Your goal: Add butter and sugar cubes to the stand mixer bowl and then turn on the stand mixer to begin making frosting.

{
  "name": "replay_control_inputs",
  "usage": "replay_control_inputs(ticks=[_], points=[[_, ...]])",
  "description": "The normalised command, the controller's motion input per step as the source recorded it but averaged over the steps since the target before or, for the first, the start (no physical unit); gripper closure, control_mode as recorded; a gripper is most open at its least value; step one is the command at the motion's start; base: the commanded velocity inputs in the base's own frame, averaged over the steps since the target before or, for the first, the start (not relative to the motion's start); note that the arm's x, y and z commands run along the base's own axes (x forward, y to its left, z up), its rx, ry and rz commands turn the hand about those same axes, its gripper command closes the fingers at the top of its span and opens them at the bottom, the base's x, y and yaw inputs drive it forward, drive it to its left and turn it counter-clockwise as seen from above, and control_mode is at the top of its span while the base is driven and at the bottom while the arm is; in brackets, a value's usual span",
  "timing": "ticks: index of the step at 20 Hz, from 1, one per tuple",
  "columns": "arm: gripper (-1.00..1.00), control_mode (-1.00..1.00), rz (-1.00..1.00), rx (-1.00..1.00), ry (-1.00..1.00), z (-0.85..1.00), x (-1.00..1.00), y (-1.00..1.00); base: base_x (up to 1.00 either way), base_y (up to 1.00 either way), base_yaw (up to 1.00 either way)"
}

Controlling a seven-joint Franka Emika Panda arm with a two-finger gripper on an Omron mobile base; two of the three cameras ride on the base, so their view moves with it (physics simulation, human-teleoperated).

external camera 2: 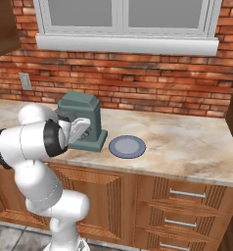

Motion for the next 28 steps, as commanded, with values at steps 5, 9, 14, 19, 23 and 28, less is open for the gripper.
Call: replay_control_inputs(ticks=[5,9,14,19,23,28], points=[[-1.0,-1.0,0.0,0.0,0.0,-0.06,0.16,0.0,0.0,0.0,0.0],[-1.0,-1.0,0.0,0.0,0.0,-0.09,0.15,0.0,0.0,0.0,0.0],[1.0,-1.0,0.0,0.0,0.0,-0.09,0.23,0.07,0.0,0.0,0.0],[1.0,-1.0,0.0,0.01,0.0,0.0,0.21,0.0,0.0,0.0,0.0],[1.0,-1.0,0.0,0.08,0.0,0.0,0.23,-0.07,0.0,0.0,0.0],[1.0,-1.0,0.0,0.15,0.0,0.05,0.26,-0.09,0.0,0.0,0.0]])
